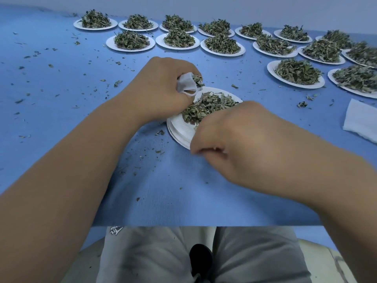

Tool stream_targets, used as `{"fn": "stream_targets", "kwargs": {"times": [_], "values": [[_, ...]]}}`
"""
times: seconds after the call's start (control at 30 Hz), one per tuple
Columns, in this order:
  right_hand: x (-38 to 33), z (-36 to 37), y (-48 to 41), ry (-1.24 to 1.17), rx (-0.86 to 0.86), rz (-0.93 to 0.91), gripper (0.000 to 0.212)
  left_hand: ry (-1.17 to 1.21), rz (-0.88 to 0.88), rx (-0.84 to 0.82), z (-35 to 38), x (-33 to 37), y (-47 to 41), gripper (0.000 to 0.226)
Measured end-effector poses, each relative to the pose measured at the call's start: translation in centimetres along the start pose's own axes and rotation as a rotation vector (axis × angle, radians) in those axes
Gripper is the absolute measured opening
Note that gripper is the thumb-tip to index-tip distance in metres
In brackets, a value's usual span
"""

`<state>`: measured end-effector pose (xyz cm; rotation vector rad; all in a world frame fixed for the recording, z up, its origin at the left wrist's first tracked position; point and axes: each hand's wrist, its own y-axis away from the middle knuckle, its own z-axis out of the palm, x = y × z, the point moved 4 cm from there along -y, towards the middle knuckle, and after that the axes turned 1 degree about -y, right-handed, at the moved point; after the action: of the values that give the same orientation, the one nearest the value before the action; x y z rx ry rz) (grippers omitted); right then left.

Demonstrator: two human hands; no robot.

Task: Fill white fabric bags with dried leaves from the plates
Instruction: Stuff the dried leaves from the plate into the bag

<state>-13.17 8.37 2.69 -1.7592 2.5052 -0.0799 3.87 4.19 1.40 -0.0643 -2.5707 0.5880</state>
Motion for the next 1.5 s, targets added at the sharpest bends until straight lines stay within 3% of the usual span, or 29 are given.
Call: {"fn": "stream_targets", "kwargs": {"times": [0.13,0.2,0.37,0.5,0.67,0.87,1.03,1.37,1.5], "values": [[2.4,-2.7,-0.1,-0.323,0.292,0.082,0.017,0.034,-0.040,0.028,0.0,-0.7,-0.3,0.021],[4.0,-2.7,-0.8,-0.327,0.345,0.131,0.017,-0.002,-0.052,0.046,-0.3,-1.2,-0.4,0.019],[6.3,-1.0,-2.7,-0.246,0.193,0.162,0.020,0.034,-0.062,0.035,-1.0,-1.3,-0.2,0.033],[7.0,0.7,-3.1,-0.249,0.020,0.204,0.055,0.005,-0.065,0.009,-1.0,-1.6,-0.1,0.037],[8.0,0.4,-3.9,-0.307,0.118,0.212,0.030,-0.063,-0.081,-0.035,-1.1,-1.8,-0.2,0.040],[9.8,-2.3,-4.6,-0.432,0.224,0.215,0.009,-0.092,-0.102,-0.095,-0.9,-2.3,-0.3,0.027],[10.6,-2.3,-4.6,-0.549,0.372,0.208,0.005,-0.126,-0.102,-0.076,-1.3,-2.4,-0.3,0.025],[11.3,-1.7,-4.2,-0.648,0.659,0.240,0.011,-0.128,-0.044,-0.073,-1.3,-1.2,-0.2,0.042],[10.6,-1.0,-4.6,-0.724,0.636,0.244,0.015,-0.097,-0.036,-0.030,-1.0,-1.1,-0.2,0.043]]}}
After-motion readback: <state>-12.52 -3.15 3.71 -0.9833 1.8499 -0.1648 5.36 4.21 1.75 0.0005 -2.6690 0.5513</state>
